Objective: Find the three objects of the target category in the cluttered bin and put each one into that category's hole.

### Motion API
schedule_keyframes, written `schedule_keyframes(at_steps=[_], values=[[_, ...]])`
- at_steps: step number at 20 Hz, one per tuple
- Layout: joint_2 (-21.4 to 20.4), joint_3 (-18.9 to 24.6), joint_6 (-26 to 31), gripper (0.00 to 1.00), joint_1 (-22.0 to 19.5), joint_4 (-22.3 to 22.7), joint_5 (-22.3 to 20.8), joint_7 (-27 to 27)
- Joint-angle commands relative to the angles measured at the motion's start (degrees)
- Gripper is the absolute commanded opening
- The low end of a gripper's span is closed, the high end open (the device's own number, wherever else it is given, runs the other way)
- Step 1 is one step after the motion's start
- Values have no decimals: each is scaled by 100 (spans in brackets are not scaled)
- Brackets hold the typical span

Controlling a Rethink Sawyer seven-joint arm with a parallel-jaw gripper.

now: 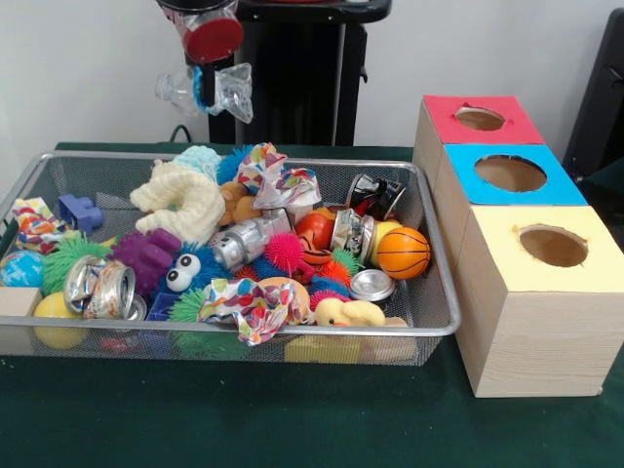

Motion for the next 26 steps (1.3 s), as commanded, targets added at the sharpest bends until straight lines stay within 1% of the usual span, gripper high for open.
schedule_keyframes(at_steps=[1, 6, 9, 13, 15, 18, 21, 26], values=[[-406, 806, -2871, 0, -187, 1591, 601, 1013], [-434, 764, -2735, 0, -438, 1493, 618, 664], [-432, 689, -2687, 0, -545, 1407, 587, 605], [-393, 535, -2710, 0, -583, 1354, 550, 721], [-276, 517, -2846, 0, -690, 1289, 496, 703], [-222, 658, -2937, 0, -955, 1369, 501, 548], [-219, 702, -2842, 0, -985, 1464, 576, 627], [-232, 682, -2996, 0, -968, 1520, 529, 717]])
